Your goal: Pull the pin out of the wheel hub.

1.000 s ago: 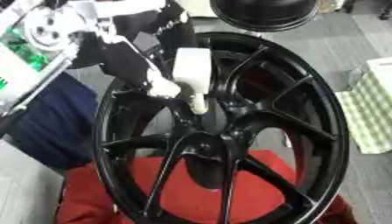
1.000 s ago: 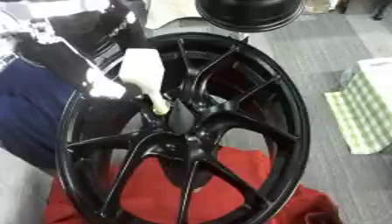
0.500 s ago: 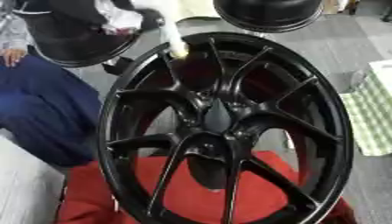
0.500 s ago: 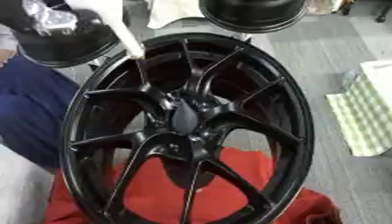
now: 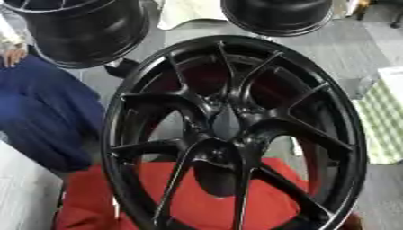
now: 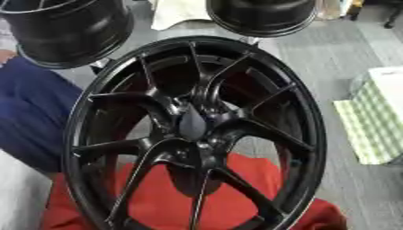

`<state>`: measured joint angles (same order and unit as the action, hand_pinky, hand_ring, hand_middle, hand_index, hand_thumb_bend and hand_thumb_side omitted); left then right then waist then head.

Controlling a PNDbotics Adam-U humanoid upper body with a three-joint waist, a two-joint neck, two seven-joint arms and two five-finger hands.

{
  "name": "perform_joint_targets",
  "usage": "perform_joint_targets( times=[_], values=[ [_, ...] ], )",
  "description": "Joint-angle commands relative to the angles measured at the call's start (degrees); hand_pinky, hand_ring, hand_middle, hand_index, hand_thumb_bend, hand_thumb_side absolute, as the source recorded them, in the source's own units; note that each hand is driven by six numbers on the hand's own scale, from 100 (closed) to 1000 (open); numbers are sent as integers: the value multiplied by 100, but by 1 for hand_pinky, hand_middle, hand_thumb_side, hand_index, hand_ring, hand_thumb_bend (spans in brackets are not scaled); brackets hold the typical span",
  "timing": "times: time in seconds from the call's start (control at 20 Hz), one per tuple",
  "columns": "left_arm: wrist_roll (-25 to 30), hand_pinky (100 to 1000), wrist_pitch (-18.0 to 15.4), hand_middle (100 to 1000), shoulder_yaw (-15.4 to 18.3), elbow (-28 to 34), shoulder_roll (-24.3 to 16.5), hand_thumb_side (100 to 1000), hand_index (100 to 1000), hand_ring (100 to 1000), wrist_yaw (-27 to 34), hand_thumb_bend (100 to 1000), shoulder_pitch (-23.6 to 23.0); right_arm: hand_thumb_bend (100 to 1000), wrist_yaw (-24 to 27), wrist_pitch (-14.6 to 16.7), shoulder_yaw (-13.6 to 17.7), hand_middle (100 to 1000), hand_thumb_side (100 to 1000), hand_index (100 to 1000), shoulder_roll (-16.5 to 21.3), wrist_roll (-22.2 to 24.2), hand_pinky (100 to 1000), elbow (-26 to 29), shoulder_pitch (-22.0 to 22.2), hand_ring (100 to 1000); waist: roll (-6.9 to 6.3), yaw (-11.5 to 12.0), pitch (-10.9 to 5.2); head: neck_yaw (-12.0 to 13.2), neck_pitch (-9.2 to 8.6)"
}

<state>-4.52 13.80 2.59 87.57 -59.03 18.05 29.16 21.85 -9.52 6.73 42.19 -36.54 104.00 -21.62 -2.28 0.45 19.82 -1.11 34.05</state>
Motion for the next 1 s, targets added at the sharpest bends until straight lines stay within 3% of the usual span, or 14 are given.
perform_joint_targets(
  times=[0.05, 0.2, 0.35, 0.4, 0.5, 0.65, 0.85, 1.0],
  values=[
    [75, 799, -364, 822, 205, -125, -154, 412, 907, 875, -407, 694, -223, 100, 35, 25, 88, 560, 872, 669, 113, -28, 688, 98, -41, 633, 18, 9, -105, -23, -87],
    [351, 829, -591, 874, 269, -287, -48, 481, 978, 916, -990, 709, -431, 100, 34, 26, 96, 560, 873, 669, 102, -29, 688, 104, -30, 633, 47, 23, -121, -23, -91],
    [360, 798, -737, 831, 322, -322, 18, 553, 943, 888, -1242, 710, -487, 100, 41, 19, 95, 560, 871, 669, 96, -28, 688, 106, -11, 633, 84, 43, -150, -29, -77],
    [261, 748, -718, 763, 357, -316, 30, 553, 847, 832, -1256, 646, -488, 100, 40, 19, 96, 561, 870, 669, 96, -28, 689, 112, -5, 634, 95, 52, -163, -33, -68],
    [-155, 705, -566, 703, 448, -215, 71, 516, 783, 787, -1099, 502, -460, 100, 38, 15, 93, 561, 868, 669, 101, -23, 689, 133, 4, 634, 119, 68, -183, -41, -46],
    [-960, 692, -550, 712, 622, 422, 182, 530, 797, 786, -452, 423, -433, 100, 30, -1, 95, 561, 864, 670, 126, -16, 689, 177, 7, 635, 168, 101, -210, -77, -3],
    [-1899, 696, -998, 743, 844, 1784, 614, 556, 849, 801, 545, 396, -726, 100, -40, -20, 110, 563, 856, 672, 177, 4, 690, 299, -10, 636, 213, 152, -213, -135, 22],
    [-2262, 700, -1250, 769, 863, 2541, 1110, 563, 880, 818, 779, 413, -1125, 100, -121, -22, 110, 568, 849, 674, 155, -11, 690, 410, -45, 639, 248, 160, -175, -159, -5]
  ],
)
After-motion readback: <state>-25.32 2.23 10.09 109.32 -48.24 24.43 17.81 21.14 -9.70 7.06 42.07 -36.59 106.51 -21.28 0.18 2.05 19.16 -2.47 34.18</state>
